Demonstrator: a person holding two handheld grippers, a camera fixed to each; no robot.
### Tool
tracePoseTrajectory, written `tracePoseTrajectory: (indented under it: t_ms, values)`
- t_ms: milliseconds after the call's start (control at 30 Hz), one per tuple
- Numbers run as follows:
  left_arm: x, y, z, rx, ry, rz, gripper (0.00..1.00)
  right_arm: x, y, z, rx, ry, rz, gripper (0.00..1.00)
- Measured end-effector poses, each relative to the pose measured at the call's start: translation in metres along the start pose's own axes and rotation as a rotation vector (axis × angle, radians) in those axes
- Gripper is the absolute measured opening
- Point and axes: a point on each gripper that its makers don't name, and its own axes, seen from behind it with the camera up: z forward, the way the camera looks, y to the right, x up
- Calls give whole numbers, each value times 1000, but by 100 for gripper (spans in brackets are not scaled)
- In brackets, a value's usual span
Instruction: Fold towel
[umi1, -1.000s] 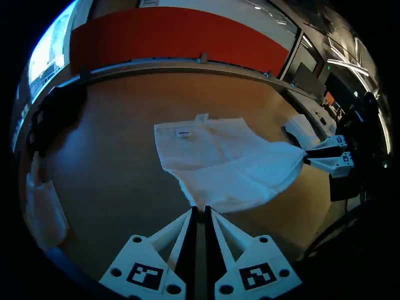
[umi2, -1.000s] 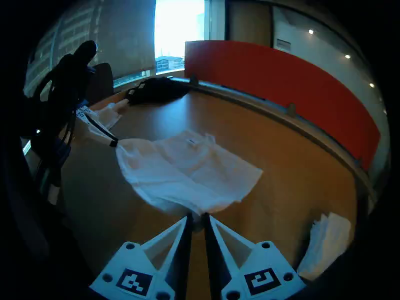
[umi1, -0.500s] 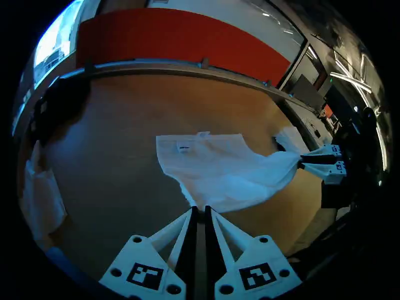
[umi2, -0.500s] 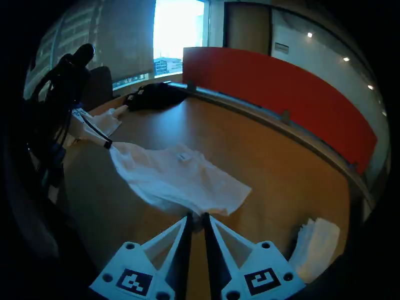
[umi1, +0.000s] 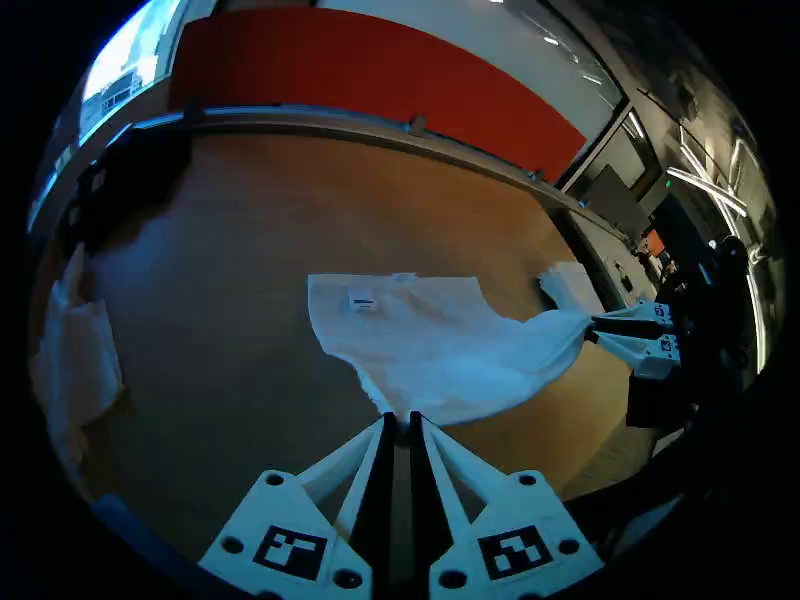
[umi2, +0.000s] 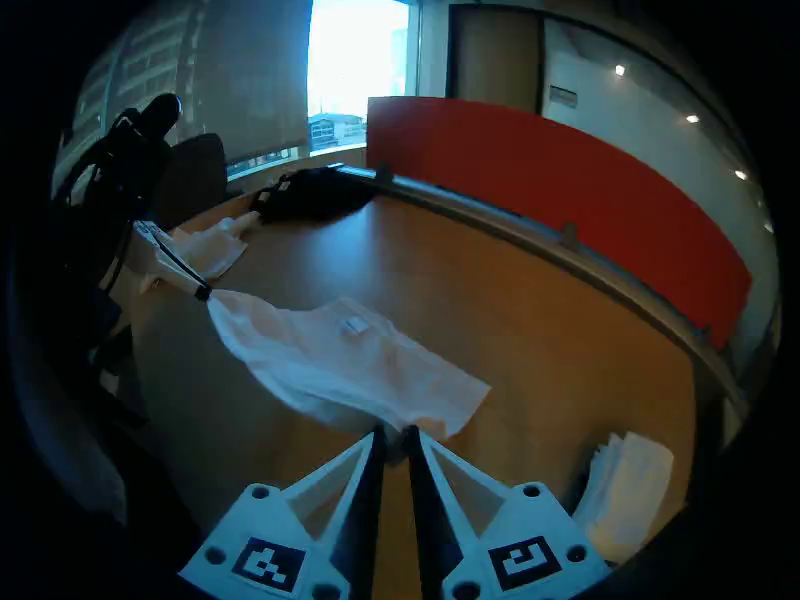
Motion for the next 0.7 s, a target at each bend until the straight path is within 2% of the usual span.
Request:
tracePoseTrajectory:
  t_ms: [300,700]
  values:
    - [1,-3,4,4,4,-22,10,-5,0,1,-1,-11,-9,17]
    - [15,-8,20,10,13,-50,10,-8,11,18,-4,-37,-15,17]
